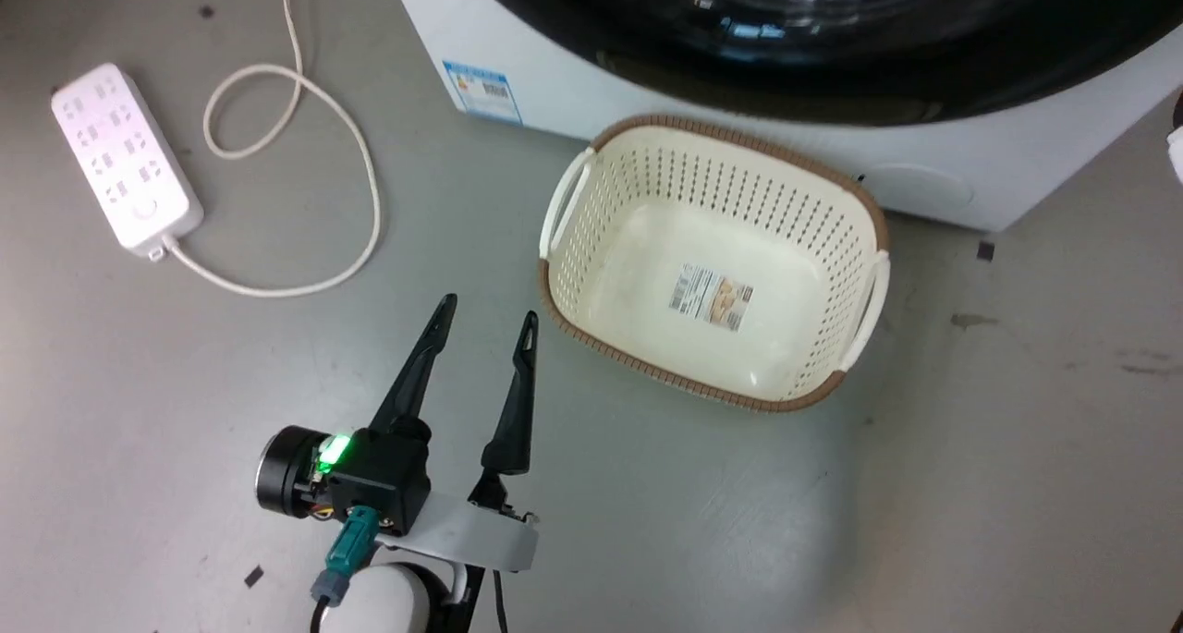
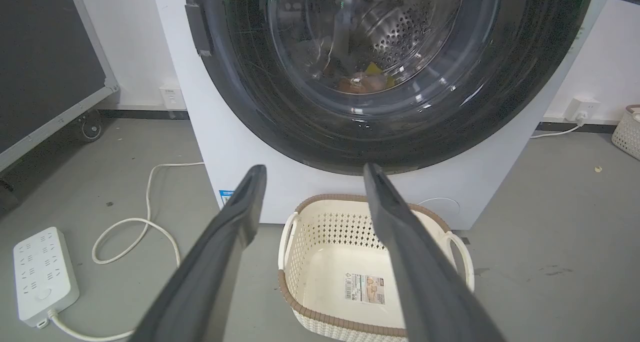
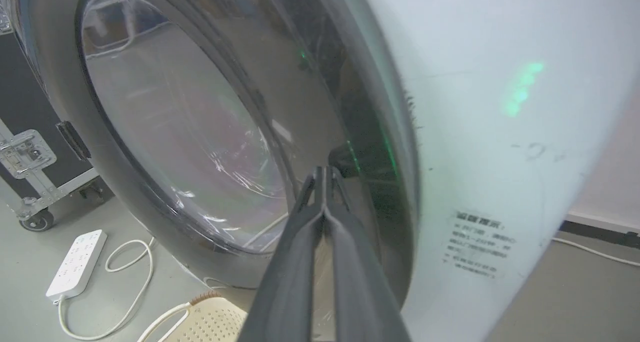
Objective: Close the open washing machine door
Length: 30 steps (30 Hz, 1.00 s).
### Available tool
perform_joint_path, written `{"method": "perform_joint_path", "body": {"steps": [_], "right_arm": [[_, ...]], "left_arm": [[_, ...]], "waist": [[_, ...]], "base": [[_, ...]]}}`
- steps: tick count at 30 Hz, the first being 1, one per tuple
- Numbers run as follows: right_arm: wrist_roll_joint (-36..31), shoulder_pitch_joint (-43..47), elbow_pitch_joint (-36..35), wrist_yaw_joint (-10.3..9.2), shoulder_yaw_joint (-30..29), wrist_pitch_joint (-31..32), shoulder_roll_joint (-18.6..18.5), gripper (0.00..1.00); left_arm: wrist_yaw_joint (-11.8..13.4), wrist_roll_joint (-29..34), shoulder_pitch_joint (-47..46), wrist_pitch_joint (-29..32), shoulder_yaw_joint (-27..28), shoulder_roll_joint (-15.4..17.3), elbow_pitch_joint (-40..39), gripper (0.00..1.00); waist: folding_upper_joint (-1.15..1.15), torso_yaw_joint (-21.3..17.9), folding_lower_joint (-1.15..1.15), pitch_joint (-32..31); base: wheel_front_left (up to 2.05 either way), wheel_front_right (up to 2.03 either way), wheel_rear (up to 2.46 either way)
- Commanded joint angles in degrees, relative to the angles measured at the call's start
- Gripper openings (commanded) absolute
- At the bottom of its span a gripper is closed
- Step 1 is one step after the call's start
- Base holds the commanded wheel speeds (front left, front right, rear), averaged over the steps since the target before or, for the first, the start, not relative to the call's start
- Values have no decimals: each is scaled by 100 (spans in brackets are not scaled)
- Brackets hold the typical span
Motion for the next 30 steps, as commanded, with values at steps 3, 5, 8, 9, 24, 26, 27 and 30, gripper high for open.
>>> {"method": "perform_joint_path", "body": {"steps": [3,5,8,9,24,26,27,30], "right_arm": [[95,452,-18,-54,182,-167,-68,0],[197,771,-70,-54,200,-235,-40,0],[102,1123,-220,-54,253,-372,-62,77],[10,1329,-295,-54,308,-414,-54,100],[-1473,4098,-2132,-54,-1190,-605,1430,100],[-1633,4426,-2404,-54,-1471,-557,1727,100],[-1736,4583,-2535,-54,-1577,-537,1854,100],[-1991,5015,-2884,-54,-1835,-478,2206,100]], "left_arm": [[-68,-49,50,-25,94,-28,69,100],[-95,-82,104,-25,150,-29,118,100],[-121,-121,186,-25,225,-23,169,100],[-132,-142,238,-25,267,-18,196,100],[-153,-281,943,-25,671,141,507,100],[-183,-307,971,-25,653,142,566,100],[-196,-320,977,-25,645,142,592,100],[-221,-367,1016,-25,624,139,651,100]], "waist": [[0,-98,0,-508],[0,-143,0,-766],[0,-207,0,-1040],[0,-249,0,-1186],[0,-884,0,-2304],[0,-893,0,-2365],[0,-897,0,-2390],[0,-910,0,-2446]], "base": [[0,0,0],[0,0,0],[0,0,0],[0,0,0],[0,0,0],[0,0,0],[0,0,0],[0,0,0]]}}
